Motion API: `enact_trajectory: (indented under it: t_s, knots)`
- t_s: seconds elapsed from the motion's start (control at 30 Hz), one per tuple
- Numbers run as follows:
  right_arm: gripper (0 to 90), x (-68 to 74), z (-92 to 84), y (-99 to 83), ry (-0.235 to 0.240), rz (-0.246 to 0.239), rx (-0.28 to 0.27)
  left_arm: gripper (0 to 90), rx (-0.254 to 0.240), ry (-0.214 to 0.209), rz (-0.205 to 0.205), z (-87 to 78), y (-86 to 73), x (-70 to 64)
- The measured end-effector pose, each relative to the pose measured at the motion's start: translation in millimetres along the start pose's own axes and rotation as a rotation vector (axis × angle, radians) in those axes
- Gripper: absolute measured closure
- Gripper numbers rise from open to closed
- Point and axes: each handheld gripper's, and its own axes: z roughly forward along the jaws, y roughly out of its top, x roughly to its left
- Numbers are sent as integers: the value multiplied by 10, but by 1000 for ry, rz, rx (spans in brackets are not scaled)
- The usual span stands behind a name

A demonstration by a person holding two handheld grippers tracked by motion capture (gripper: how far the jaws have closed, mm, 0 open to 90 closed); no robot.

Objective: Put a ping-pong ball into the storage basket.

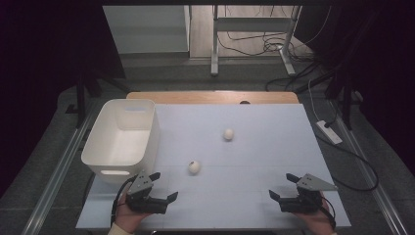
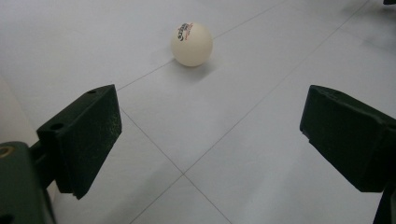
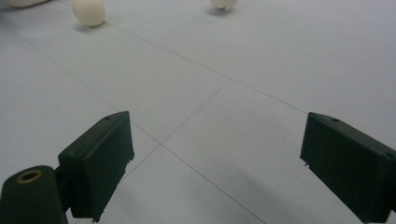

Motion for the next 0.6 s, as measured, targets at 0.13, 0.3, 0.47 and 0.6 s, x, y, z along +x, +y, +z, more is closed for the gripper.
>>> enact_trajectory:
  t_s: [0.13, 0.3, 0.47, 0.6]
  knots:
    - [98, 0, -3, 0, 0, 0, -3, 64, -2, 1, -1, -6, -1, 1]
    - [101, 8, 7, -2, 5, -8, 0, 65, -4, 2, -1, -15, 3, 4]
    - [102, 6, 10, -4, 6, -9, 3, 65, -4, 6, 0, -17, 4, 5]
    - [103, 8, 11, -4, 8, -11, 5, 65, -5, 7, 0, -17, 11, 8]
